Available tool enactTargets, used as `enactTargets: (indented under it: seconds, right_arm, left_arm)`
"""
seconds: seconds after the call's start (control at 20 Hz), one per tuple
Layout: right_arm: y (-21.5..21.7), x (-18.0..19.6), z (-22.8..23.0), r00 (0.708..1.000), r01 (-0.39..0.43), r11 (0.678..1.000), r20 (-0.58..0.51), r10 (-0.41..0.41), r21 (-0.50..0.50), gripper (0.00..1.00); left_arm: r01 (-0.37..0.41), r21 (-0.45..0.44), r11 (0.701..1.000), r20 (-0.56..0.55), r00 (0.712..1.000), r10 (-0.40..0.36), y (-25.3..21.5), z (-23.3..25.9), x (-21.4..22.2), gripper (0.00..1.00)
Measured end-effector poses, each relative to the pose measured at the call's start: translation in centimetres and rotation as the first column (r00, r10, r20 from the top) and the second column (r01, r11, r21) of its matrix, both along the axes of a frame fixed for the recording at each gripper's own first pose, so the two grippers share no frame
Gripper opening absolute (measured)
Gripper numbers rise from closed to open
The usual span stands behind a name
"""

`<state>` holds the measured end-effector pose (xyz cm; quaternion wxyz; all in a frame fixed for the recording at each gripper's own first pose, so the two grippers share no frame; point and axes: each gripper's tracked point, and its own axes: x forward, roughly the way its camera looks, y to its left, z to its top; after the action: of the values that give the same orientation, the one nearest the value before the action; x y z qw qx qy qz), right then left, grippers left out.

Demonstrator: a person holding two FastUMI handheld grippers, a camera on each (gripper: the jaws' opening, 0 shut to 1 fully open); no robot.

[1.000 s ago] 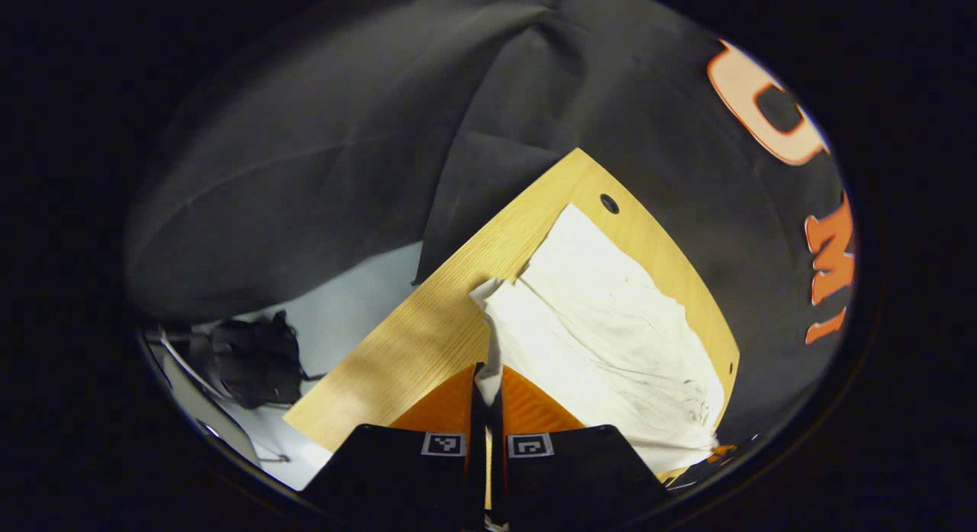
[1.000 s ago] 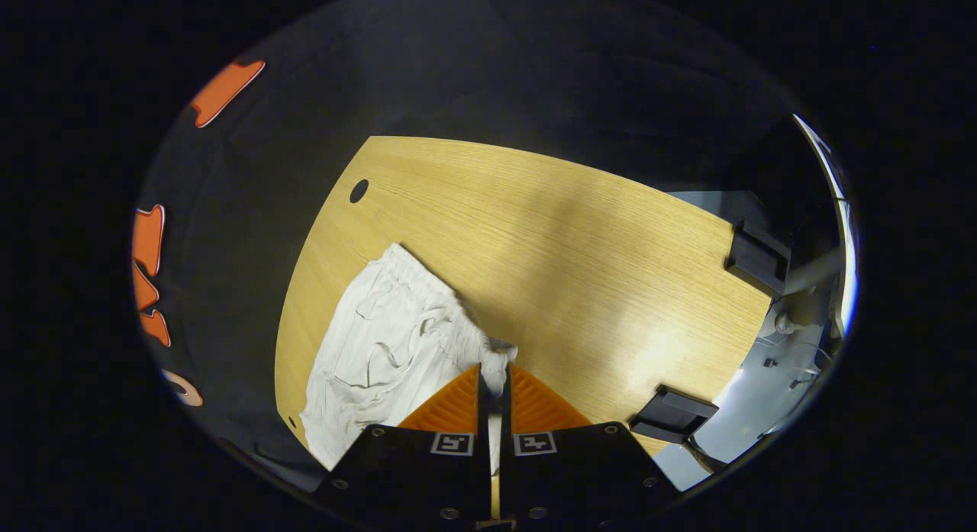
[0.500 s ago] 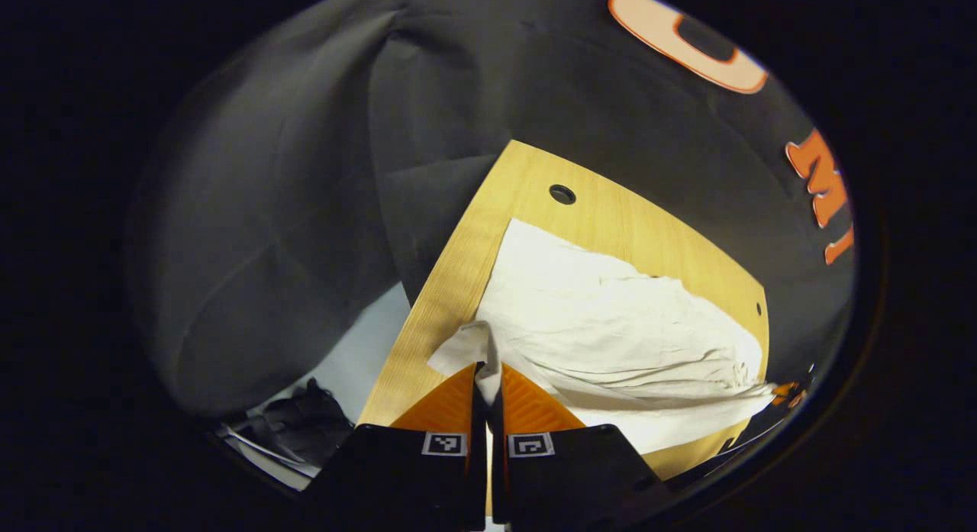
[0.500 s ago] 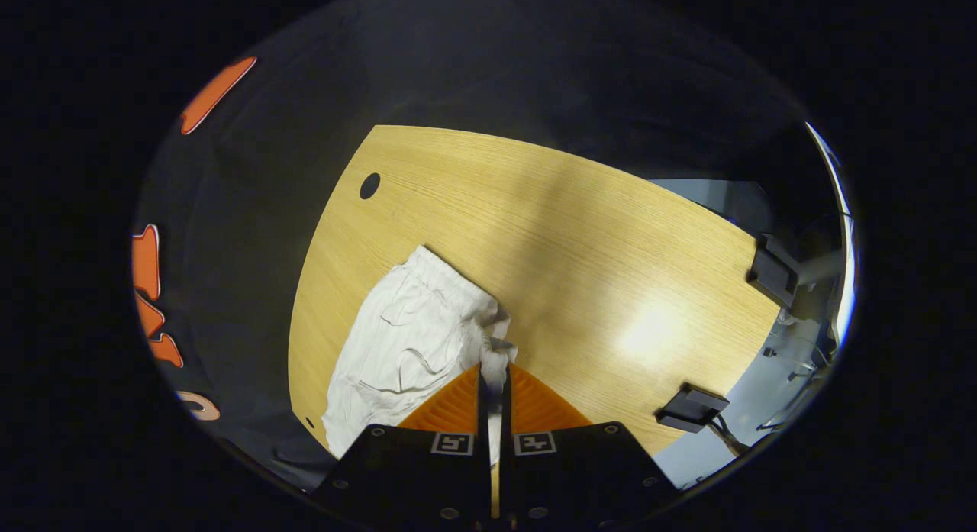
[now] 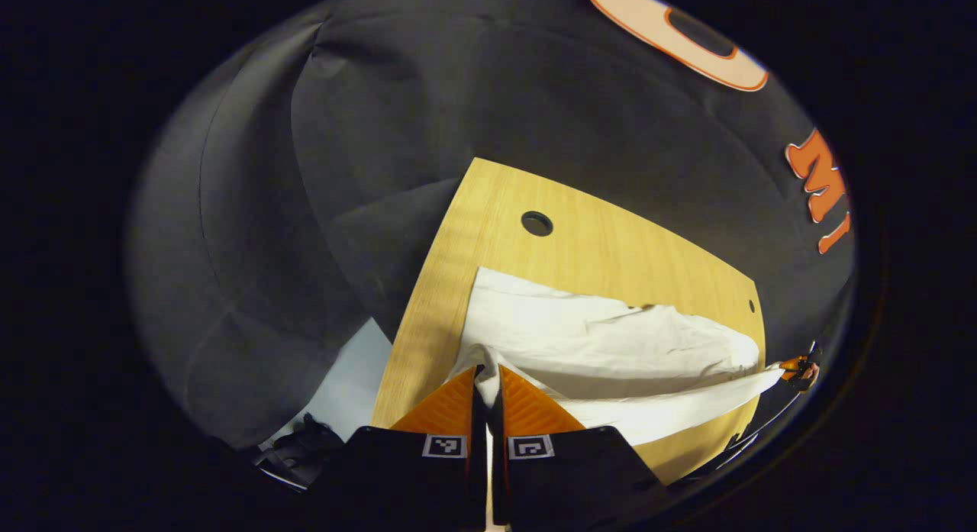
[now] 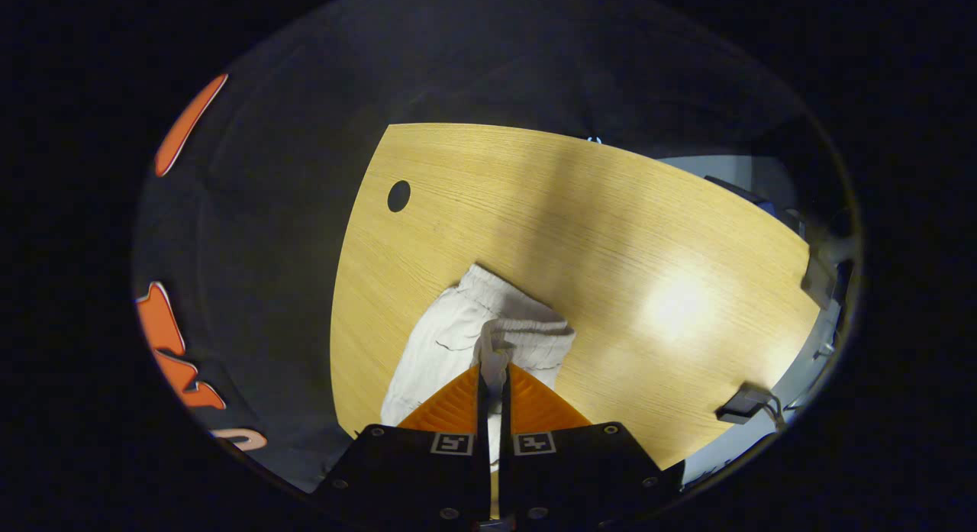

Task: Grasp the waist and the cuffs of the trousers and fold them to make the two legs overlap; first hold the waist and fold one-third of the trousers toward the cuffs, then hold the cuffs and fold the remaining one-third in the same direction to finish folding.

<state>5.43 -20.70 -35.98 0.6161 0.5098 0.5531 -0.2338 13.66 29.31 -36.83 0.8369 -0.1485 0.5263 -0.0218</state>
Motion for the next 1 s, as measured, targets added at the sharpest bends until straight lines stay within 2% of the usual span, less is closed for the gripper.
enactTargets:
  seconds: [0.15, 0.3, 0.45, 0.55, 0.65, 0.7, 0.75, 0.8, 0.95, 1.0]
  right_arm:
    - [-0.2, 2.6, -1.2, 0.999, 0.032, 0.999, 0.019, -0.033, 0.023, 0.05]
    - [-0.2, 4.5, -2.1, 0.997, 0.06, 0.997, 0.038, -0.062, 0.048, 0.05]
    - [-0.5, 4.9, -3.1, 0.993, 0.112, 0.993, 0.019, -0.113, 0.047, 0.05]
    - [-0.5, 6.2, -3.5, 0.987, 0.152, 0.987, 0.05, -0.155, 0.053, 0.06]
    - [-0.6, 8.8, -3.0, 0.96, 0.223, 0.971, 0.153, -0.235, 0.091, 0.12]
    - [-1.1, 10.0, -2.4, 0.941, 0.254, 0.963, 0.205, -0.268, 0.094, 0.19]
    - [-1.7, 10.8, -2.1, 0.934, 0.261, 0.962, 0.232, -0.271, 0.075, 0.23]
    - [-2.1, 10.3, -2.0, 0.937, 0.251, 0.967, 0.238, -0.254, 0.046, 0.31]
    - [-3.0, 8.2, -1.9, 0.965, 0.182, 0.983, 0.198, -0.172, -0.029, 0.4]
    - [-3.1, 7.2, -2.2, 0.974, 0.14, 0.988, 0.188, -0.126, -0.064, 0.59]
  left_arm:
    - [-0.039, -0.016, 0.999, -0.008, 0.999, 0.039, -1.0, -2.5, 2.6, 0.06]
    - [-0.067, 0.005, 0.998, -0.025, 0.997, 0.067, -1.2, -4.2, 3.6, 0.06]
    - [-0.139, -0.011, 0.99, 0.02, 0.99, 0.139, -1.1, -4.1, 5.0, 0.06]
    - [-0.226, -0.041, 0.973, 0.044, 0.973, 0.228, -0.7, -3.7, 5.5, 0.05]
    - [-0.333, -0.068, 0.94, 0.08, 0.938, 0.338, 0.6, -3.6, 6.5, 0.13]
    - [-0.379, -0.081, 0.922, 0.097, 0.918, 0.385, 1.4, -3.0, 6.7, 0.18]
    - [-0.403, -0.095, 0.91, 0.098, 0.906, 0.411, 1.5, -3.3, 6.7, 0.2]
    - [-0.402, -0.103, 0.91, 0.088, 0.908, 0.411, 1.3, -3.2, 6.0, 0.28]
    - [-0.379, -0.087, 0.921, 0.112, 0.915, 0.387, 0.7, -1.6, 5.8, 0.64]
    - [-0.36, -0.081, 0.93, 0.123, 0.922, 0.367, 0.3, -1.1, 6.1, 0.76]
